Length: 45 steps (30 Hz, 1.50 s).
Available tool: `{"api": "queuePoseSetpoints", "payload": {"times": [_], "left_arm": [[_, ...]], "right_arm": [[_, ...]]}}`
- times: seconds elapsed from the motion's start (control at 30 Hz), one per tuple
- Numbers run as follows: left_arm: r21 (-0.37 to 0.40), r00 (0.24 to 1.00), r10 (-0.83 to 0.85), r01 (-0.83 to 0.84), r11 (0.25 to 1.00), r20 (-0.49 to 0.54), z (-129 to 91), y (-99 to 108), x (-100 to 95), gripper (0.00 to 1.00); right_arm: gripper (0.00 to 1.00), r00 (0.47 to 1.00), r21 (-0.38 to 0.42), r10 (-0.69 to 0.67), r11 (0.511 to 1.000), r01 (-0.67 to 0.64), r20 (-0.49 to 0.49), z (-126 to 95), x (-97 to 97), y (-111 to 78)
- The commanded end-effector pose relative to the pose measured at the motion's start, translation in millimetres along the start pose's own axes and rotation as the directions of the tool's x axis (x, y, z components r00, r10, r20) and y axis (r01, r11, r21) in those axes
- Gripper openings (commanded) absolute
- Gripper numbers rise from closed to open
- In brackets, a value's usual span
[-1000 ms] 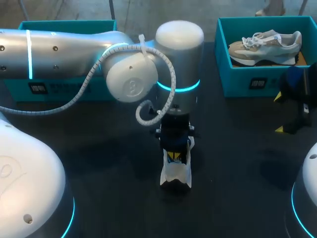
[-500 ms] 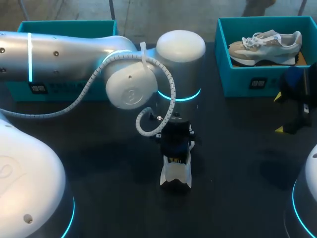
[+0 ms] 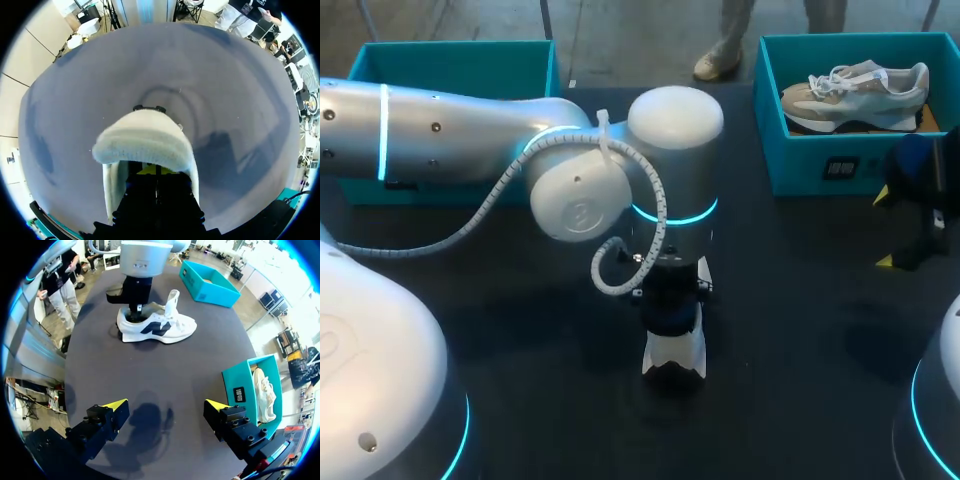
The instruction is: Take the shoe out of the shoebox, open the shoe tongue, remove and reinsert the insole, then place the shoe into the shoebox
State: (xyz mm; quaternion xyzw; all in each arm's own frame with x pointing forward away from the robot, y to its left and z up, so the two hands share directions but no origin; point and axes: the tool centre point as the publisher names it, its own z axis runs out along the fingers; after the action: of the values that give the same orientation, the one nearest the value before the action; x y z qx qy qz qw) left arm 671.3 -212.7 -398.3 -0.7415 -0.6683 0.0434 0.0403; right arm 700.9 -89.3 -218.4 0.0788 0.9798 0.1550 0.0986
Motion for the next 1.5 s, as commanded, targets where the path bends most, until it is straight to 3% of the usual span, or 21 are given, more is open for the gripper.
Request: {"api": "queuePoseSetpoints", "payload": {"times": [0.03, 0.33, 0.67, 0.9, 1.23, 1.5], "left_arm": [[-0.01, 1.0, 0.001, -0.002, 1.0, -0.022, 4, 2, -7.9, 0.0], [-0.139, 1.0, -0.008, 0.009, 0.99, 0.009, -24, 0, -2.5, 0.0], [-0.204, 0.999, 0.03, -0.027, 0.979, 0.013, 4, 5, -17.0, 0.0], [-0.191, 0.999, 0.039, -0.04, 0.981, -0.01, 15, 7, -21.7, 0.0], [-0.359, 0.999, 0.007, -0.02, 0.933, -0.037, -30, 22, -3.5, 0.0], [-0.466, 0.998, -0.044, 0.021, 0.884, -0.04, -53, 57, 11.8, 0.0]], "right_arm": [[1.0, 1.0, 0.002, 0.0, 1.0, 0.0, 0.001, 1, 0.5, 0.2], [1.0, 1.0, 0.002, 0.0, 1.0, 0.0, 0.001, 1, 0.5, 0.2], [1.0, 1.0, 0.002, 0.0, 1.0, 0.0, 0.001, 1, 0.5, 0.2], [1.0, 1.0, 0.002, 0.0, 1.0, 0.0, 0.001, 1, 0.5, 0.2], [1.0, 1.0, 0.002, 0.0, 1.0, 0.0, 0.001, 1, 0.5, 0.2], [1.0, 1.0, 0.002, 0.0, 1.0, 0.0, 0.001, 1, 0.5, 0.2]]}}
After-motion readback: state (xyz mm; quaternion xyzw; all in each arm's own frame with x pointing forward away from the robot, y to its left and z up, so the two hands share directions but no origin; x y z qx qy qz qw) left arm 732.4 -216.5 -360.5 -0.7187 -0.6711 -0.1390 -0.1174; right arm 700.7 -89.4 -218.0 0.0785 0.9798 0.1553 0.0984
